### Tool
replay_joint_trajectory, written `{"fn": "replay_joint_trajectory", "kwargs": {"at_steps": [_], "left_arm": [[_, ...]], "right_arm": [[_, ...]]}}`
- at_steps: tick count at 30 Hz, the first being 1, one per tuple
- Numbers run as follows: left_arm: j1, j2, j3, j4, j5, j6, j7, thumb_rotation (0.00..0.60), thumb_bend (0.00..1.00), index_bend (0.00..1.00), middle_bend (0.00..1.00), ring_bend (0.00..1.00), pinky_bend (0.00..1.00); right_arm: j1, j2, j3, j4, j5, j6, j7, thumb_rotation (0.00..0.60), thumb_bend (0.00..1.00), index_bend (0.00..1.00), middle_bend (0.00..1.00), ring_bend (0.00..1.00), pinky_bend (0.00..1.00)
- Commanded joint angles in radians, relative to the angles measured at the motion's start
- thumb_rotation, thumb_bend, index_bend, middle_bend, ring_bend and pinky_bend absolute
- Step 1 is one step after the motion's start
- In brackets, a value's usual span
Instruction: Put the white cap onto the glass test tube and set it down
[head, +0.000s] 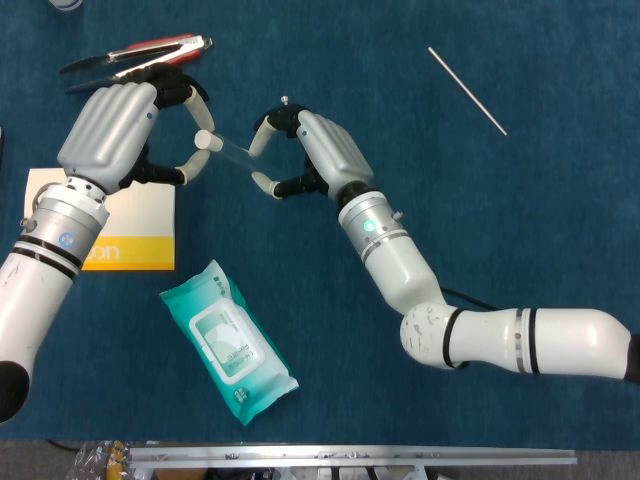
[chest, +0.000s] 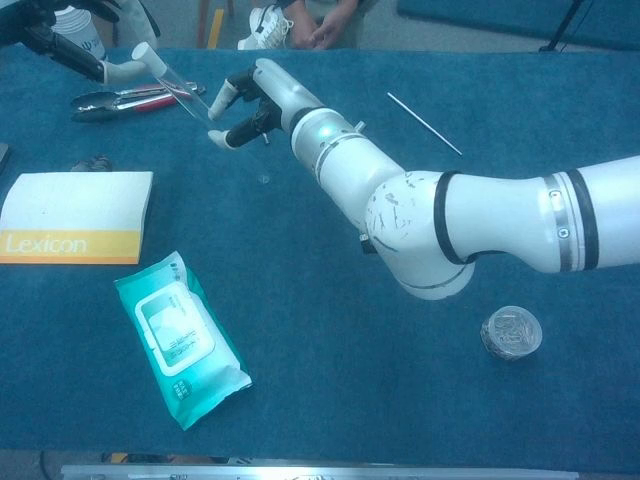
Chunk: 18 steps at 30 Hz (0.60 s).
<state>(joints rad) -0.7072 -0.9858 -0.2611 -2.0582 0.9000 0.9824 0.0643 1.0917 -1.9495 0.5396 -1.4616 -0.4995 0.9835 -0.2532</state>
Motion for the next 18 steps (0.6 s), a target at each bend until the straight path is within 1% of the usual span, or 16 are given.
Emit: {"fn": "replay_joint_trajectory", "kwargs": {"at_steps": [1,18], "left_arm": [[0.000,0.003,0.000,0.000,0.001,0.000,0.001,0.600,0.33,0.52,0.30,0.15,0.13],[-0.001,0.010,0.003,0.003,0.006,-0.005,-0.007,0.600,0.33,0.52,0.30,0.15,0.13]], "right_arm": [[0.000,0.000,-0.001,-0.002,0.003,0.000,0.000,0.600,0.26,0.64,0.32,0.15,0.25],[0.000,0.011,0.000,-0.018,0.015,0.007,-0.006,0.600,0.26,0.64,0.32,0.15,0.25]]}}
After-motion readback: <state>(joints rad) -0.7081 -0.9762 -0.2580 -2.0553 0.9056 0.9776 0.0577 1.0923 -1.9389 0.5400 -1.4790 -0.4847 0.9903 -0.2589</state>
